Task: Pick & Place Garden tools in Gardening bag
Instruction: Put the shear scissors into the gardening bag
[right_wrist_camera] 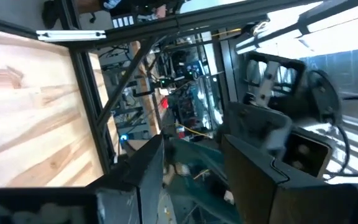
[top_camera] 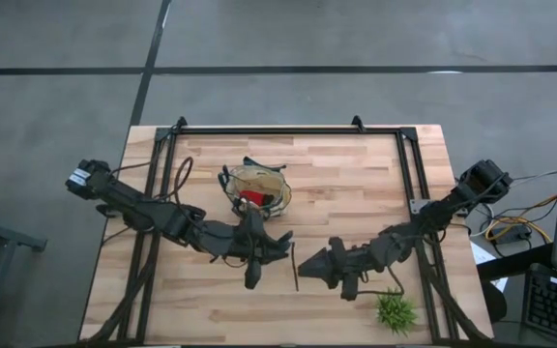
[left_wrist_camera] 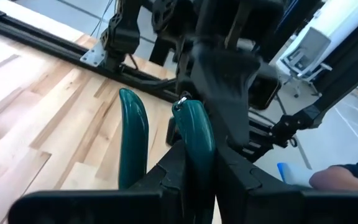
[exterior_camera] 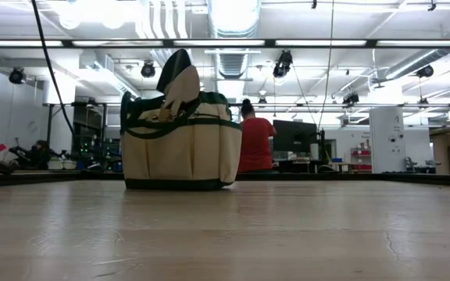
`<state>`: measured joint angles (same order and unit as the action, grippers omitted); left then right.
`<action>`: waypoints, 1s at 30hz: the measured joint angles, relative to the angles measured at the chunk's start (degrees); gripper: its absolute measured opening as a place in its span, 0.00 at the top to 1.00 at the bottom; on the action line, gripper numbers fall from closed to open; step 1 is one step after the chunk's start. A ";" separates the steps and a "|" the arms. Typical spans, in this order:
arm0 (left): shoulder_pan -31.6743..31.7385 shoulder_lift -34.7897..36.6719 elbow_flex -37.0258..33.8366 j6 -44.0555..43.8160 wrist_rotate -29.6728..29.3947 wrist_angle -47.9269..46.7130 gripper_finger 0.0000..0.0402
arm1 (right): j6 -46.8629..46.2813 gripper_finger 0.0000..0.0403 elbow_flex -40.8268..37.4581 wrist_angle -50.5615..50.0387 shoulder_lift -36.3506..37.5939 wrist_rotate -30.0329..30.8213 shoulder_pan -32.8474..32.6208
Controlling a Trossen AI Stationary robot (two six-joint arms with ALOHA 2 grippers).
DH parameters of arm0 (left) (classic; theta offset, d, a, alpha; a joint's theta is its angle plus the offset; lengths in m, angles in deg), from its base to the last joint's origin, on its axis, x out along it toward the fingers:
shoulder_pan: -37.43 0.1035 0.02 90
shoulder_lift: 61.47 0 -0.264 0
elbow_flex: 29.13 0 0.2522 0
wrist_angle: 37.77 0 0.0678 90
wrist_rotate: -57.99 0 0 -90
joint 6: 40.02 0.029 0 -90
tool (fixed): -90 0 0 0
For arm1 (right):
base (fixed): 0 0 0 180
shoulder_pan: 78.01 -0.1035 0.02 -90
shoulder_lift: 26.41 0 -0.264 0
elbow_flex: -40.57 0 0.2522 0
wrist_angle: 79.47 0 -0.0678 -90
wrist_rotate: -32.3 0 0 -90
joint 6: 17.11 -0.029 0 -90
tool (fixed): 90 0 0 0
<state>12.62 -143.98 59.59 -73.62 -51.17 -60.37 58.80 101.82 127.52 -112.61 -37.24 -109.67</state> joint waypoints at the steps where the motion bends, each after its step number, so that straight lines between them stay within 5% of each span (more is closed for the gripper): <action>1: 0.00 0.00 0.00 0.27 0.01 0.43 0.86 | 0.55 0.62 0.35 0.30 -0.59 -0.02 0.10; 9: 0.00 0.01 -0.08 0.48 0.13 0.89 0.86 | 7.10 0.61 5.90 0.15 -8.54 3.55 0.61; 15: -0.04 0.01 -0.11 0.58 0.31 0.84 0.86 | 7.06 0.64 12.10 0.21 -14.02 14.52 0.17; 30: 0.00 0.01 -0.31 1.24 0.57 0.41 0.86 | 8.79 0.83 20.37 0.16 -21.06 25.96 -0.79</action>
<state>12.62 -143.97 59.29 -72.38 -50.61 -59.96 67.59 122.19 127.67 -133.67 -11.28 -110.46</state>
